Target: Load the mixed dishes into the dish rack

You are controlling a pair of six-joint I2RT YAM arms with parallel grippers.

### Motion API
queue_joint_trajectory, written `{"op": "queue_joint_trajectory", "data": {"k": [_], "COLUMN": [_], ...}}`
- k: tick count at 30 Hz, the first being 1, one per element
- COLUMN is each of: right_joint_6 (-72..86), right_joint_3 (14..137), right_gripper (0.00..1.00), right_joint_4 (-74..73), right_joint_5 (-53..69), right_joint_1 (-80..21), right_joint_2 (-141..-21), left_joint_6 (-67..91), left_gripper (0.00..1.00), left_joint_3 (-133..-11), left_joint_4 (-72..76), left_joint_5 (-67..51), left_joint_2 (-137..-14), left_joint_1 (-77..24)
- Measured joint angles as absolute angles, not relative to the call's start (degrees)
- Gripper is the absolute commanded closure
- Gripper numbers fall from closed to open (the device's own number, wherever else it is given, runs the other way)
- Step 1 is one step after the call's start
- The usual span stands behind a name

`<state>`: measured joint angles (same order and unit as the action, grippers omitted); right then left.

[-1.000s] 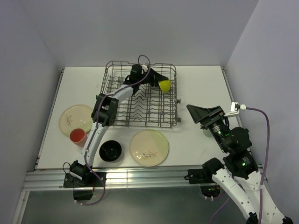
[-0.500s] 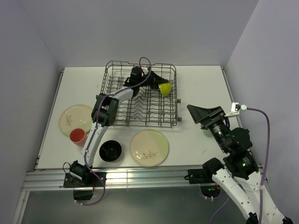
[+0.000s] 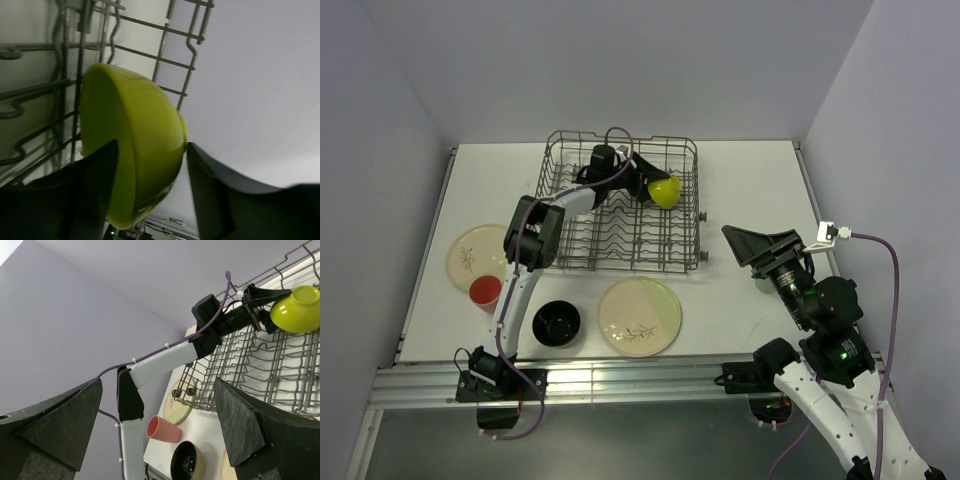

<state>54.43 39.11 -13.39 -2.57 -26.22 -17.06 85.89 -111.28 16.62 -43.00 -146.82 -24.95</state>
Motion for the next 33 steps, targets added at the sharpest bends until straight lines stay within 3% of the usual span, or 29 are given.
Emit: {"op": "queue_joint_trajectory", "data": {"k": [2, 3, 33], "right_joint_6": [54.59, 54.61, 55.02], "right_joint_3": [39.11, 39.11, 39.11], "right_gripper": [0.0, 0.0, 0.0], "right_joint_4": [-13.39, -13.39, -14.35], "right_joint_5": [-2.52, -2.5, -2.15], "right_joint_1": [-26.22, -26.22, -26.22], "right_joint_2": [-17.06, -17.06, -15.16], "left_joint_6": [84.62, 83.44, 62.96], "left_gripper": [0.17, 0.14, 0.09], "left_joint_3": [-110.85, -110.78, -101.95], "left_joint_4": [15.03, 15.25, -13.45], "left_joint_5": [-42.59, -42.59, -29.39], "left_joint_2": [-146.52, -146.5, -132.73], "left_joint_1": [-24.75, -24.73, -25.54]}}
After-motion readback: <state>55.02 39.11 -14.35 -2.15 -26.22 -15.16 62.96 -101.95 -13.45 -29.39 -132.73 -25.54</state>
